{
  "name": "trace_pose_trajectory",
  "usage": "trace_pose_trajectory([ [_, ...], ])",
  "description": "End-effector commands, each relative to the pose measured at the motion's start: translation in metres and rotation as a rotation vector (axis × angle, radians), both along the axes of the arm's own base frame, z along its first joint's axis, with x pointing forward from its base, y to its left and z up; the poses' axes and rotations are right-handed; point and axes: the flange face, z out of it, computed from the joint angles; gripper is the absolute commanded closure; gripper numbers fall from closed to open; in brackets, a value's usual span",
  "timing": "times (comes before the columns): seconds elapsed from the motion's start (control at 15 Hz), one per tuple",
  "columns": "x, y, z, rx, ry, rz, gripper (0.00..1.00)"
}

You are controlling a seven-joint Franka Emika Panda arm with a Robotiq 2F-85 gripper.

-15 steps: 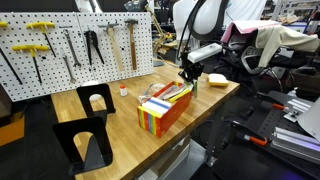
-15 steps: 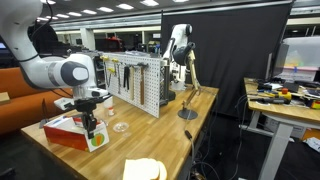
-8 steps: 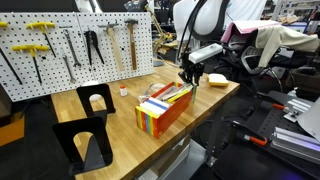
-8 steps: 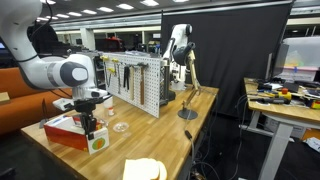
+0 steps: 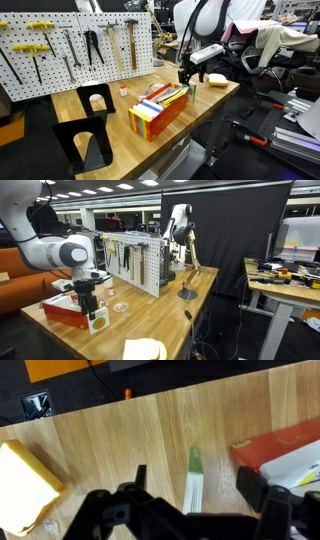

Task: Move the book from the middle black objects to the right of the box

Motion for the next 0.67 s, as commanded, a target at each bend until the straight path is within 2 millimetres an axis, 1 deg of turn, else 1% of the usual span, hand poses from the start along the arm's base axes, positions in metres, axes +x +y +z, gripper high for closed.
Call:
trace_pose_trajectory([
  [0.0, -0.0018, 0.0025, 0.0026, -0.001, -0.005, 0.034, 0.00],
  [0.13, -0.0018, 0.0040, 0.0113, -0.007, -0.014, 0.044, 0.00],
  [0.2, -0.0001, 0.0039, 0.0023, -0.002, -0.003, 0.018, 0.00],
  [0.6, -0.0001, 0.0039, 0.0024, -0.003, -0.002, 0.017, 0.00],
])
